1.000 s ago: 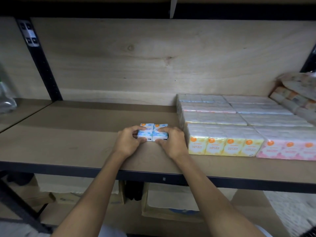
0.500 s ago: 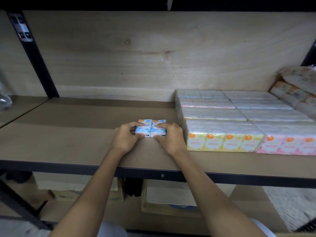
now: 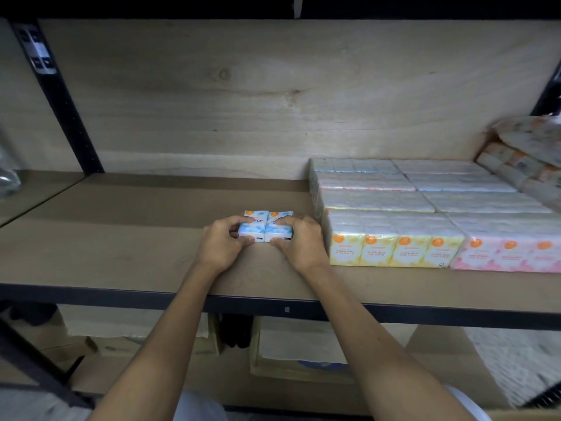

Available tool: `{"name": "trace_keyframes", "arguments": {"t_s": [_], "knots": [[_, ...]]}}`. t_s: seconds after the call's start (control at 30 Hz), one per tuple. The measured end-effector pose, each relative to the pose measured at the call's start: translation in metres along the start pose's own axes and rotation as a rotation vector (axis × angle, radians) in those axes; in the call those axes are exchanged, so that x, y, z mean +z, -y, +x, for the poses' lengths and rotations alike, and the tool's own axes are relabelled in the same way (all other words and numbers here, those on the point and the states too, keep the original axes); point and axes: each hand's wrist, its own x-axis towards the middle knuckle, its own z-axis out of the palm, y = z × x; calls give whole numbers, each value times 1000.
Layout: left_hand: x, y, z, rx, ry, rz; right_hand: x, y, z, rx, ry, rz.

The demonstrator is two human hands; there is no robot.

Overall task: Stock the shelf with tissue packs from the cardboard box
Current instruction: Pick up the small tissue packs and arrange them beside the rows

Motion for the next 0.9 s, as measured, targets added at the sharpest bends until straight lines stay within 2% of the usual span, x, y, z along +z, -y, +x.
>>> {"name": "trace_keyframes", "arguments": {"t_s": [0.33, 0.6, 0.9], "knots": [[0, 2, 1, -6, 6, 21, -1, 1, -1, 12, 6, 32], [-1, 3, -3, -11, 37, -60, -5, 4, -9, 10, 10, 51], [-6, -4, -40, -40, -21, -35, -19, 6, -45, -32, 57, -14]]}}
